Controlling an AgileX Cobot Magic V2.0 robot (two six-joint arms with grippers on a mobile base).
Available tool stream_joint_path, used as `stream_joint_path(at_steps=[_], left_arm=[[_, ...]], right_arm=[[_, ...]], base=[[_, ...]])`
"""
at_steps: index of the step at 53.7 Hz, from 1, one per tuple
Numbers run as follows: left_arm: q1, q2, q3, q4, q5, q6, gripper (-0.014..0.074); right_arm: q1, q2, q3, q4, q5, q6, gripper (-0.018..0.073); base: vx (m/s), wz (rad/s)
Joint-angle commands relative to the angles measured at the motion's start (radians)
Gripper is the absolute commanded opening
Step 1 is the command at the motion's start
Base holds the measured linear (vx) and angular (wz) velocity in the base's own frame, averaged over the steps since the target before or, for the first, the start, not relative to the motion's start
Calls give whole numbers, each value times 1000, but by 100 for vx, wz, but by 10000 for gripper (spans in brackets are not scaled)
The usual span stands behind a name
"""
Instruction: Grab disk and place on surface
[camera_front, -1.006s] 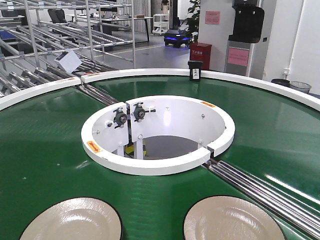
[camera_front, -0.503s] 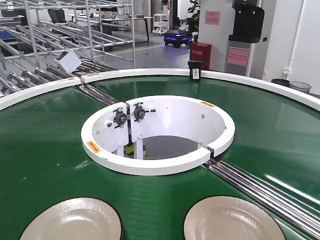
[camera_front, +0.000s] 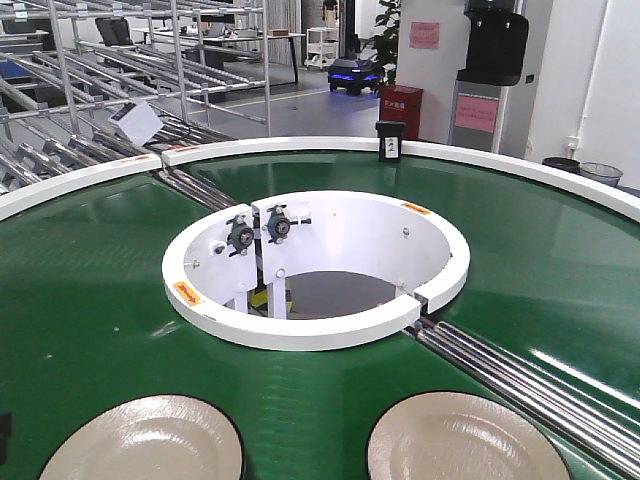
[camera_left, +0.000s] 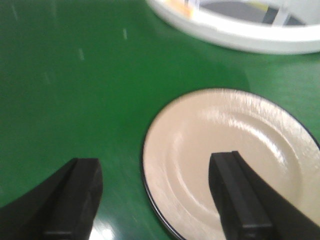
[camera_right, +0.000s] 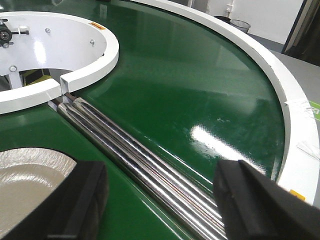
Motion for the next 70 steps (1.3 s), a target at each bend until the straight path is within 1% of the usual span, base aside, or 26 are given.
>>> stream_joint_path(at_steps=[1, 9, 14, 19, 23, 26, 27, 28, 30, 32, 33, 35, 36, 37, 39, 40, 42, 44, 46, 51, 56, 59, 65, 70], left_arm=[[-2, 71, -102, -32, 33, -27, 575], [1, 215, -240, -32, 146, -27, 575], [24, 308, -324, -33, 200, -28, 573], [85, 384, -387, -75, 238, -26, 562], [150, 441, -416, -126, 252, 6, 557], [198, 474, -423, -190, 254, 72, 558], [209, 486, -423, -199, 254, 94, 558], [225, 494, -423, -237, 257, 128, 558], [253, 516, -423, -278, 270, 187, 558], [281, 541, -423, -367, 289, 271, 558], [289, 549, -423, -396, 296, 301, 558], [308, 571, -423, -487, 315, 397, 558], [318, 579, -423, -519, 322, 429, 558], [323, 586, -423, -552, 329, 463, 558], [333, 608, -423, -647, 349, 566, 558], [335, 611, -423, -676, 356, 600, 558], [338, 634, -423, -765, 378, 701, 558], [338, 647, -423, -816, 390, 745, 558], [338, 669, -423, -885, 406, 798, 558], [337, 716, -423, -999, 445, 865, 558], [331, 758, -423, -1063, 462, 882, 558], [325, 780, -423, -1081, 458, 895, 558], [303, 807, -423, -1088, 461, 899, 558], [269, 820, -423, -1088, 462, 900, 558]], right_arm=[[2, 3, -32, -12, -73, -7, 517], [2, 3, -32, -12, -73, -7, 517], [2, 3, -32, -10, -73, -7, 517], [2, 3, -32, 4, -73, -6, 517], [2, 3, -32, 10, -73, -5, 517], [2, 3, -32, 10, -73, -5, 517], [2, 3, -32, 10, -73, -5, 517], [2, 3, -32, 10, -73, -5, 517], [2, 3, -32, 10, -73, -5, 517], [2, 3, -32, 10, -73, -5, 517], [2, 3, -32, 10, -73, -5, 517], [2, 3, -32, 10, -73, -5, 517], [2, 3, -32, 10, -73, -5, 517], [2, 3, -32, 10, -73, -5, 517], [2, 3, -32, 10, -73, -5, 517], [2, 3, -32, 10, -73, -5, 517], [2, 3, -32, 10, -73, -5, 517], [2, 3, -32, 10, -73, -5, 517], [2, 3, -32, 10, -75, -4, 517], [2, 3, -32, 10, -77, -4, 517], [2, 3, -32, 10, -77, -4, 517], [2, 3, -32, 10, -77, -4, 517], [2, 3, -32, 10, -77, -4, 517], [2, 3, -32, 10, -77, -4, 517]], base=[[0, 0], [0, 0], [0, 0], [0, 0], [0, 0], [0, 0], [0, 0], [0, 0], [0, 0], [0, 0], [0, 0], [0, 0], [0, 0], [0, 0], [0, 0], [0, 0], [0, 0], [0, 0], [0, 0], [0, 0], [0, 0], [0, 0], [0, 0], [0, 0]])
